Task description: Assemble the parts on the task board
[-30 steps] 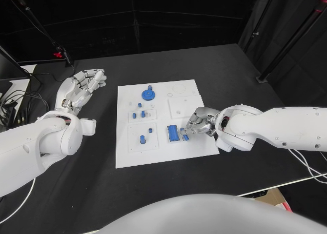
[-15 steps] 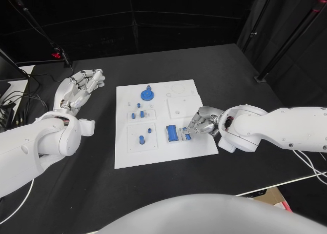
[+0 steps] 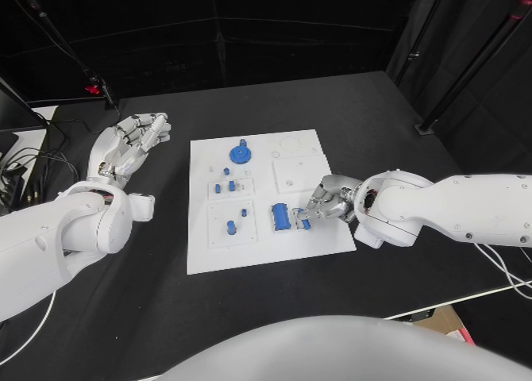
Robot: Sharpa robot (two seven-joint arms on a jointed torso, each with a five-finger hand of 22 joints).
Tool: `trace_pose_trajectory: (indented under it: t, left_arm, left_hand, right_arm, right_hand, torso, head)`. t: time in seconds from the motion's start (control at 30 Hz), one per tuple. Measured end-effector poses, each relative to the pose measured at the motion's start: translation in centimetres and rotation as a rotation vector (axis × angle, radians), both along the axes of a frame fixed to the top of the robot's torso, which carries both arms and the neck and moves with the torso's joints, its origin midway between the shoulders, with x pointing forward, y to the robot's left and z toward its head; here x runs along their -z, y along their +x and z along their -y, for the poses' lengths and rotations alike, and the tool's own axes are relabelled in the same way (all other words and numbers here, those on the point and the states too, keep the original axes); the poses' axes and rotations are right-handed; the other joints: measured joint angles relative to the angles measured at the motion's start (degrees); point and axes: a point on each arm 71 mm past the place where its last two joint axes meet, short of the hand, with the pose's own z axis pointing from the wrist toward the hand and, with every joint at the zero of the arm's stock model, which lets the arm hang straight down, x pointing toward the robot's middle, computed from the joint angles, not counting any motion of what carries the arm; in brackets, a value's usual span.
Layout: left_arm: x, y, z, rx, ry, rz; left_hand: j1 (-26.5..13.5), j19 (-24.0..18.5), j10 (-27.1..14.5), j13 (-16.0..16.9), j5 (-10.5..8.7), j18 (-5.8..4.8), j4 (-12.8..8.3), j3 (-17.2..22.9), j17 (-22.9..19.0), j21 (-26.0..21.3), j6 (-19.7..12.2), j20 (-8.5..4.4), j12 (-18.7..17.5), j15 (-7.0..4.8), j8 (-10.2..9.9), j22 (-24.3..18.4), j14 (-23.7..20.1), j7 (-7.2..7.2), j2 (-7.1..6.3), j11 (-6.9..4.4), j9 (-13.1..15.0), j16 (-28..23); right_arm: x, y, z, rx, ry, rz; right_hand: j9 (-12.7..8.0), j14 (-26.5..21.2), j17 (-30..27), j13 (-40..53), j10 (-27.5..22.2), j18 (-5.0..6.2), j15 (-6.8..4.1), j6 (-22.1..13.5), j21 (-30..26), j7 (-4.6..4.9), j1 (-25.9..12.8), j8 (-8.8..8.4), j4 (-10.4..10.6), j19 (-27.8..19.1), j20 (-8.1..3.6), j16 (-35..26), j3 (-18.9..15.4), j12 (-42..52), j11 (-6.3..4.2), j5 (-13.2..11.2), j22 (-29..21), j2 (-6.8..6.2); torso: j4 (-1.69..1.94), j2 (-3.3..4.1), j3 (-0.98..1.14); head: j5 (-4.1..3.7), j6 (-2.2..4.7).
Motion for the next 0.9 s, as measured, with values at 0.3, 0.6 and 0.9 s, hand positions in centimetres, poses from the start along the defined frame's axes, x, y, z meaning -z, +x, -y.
trace_pose_trajectory:
  t: [0.3, 0.6, 0.9]
  left_arm:
    - [0.01, 0.00, 0.03, 0.001, 0.000, 0.000]
    - [0.01, -0.01, 0.08, 0.002, -0.001, 0.000]
    - [0.01, 0.00, 0.10, 0.003, -0.001, -0.001]
  left_hand:
    - [0.0, 0.0, 0.0, 0.0, 0.00, 0.00, -0.1, -0.1, 0.0, 0.0, 0.0, 0.00, 0.0, 0.00, 0.0, 0.0, 0.0, 0.00, 0.02, 0.00, 0.0, 0.0]
    - [-0.2, -0.4, 0.0, 0.0, 0.00, 0.00, -0.2, -0.2, -0.2, 0.0, 0.0, 0.00, 0.0, 0.00, 0.0, -0.1, 0.0, 0.00, 0.22, 0.00, 0.0, 0.2]
    - [-0.2, -0.4, 0.0, 0.0, 0.00, 0.01, -0.2, -0.2, -0.2, 0.0, 0.0, 0.00, 0.0, 0.00, 0.0, 0.0, 0.0, 0.00, 0.22, 0.00, -0.1, 0.2]
  right_arm:
    - [-0.01, 0.12, -0.42, -0.035, -0.051, 0.016]
    - [0.00, 0.21, -0.36, -0.040, -0.076, 0.022]
    - [0.09, 0.43, -0.55, -0.044, -0.084, 0.027]
  right_hand:
    - [0.0, 0.0, 0.0, 0.0, 0.0, 0.00, 0.00, 0.0, 0.0, 0.00, 0.2, -0.01, 0.0, 0.0, 0.00, 0.0, 0.0, 0.0, 0.00, 0.0, 0.0, 0.23]
    - [0.0, 0.0, 0.0, 0.0, 0.0, 0.00, 0.00, 0.2, 0.0, -0.19, 0.2, -0.09, 0.0, 0.0, 0.00, 0.0, 0.0, 0.0, 0.00, 0.0, 0.0, 0.23]
    - [0.1, 0.0, 0.0, 0.0, 0.0, 0.00, 0.00, 0.4, 0.0, -0.05, 0.2, -0.29, 0.9, 0.0, 0.00, 0.0, -0.9, 0.0, 0.00, -0.8, 0.0, 0.23]
  torso:
    - [-0.04, 0.01, -0.01]
    - [-0.10, 0.01, -0.01]
    - [-0.10, -0.02, 0.01]
  head:
    - [0.16, 0.00]
    - [0.21, 0.00]
    - [0.33, 0.00]
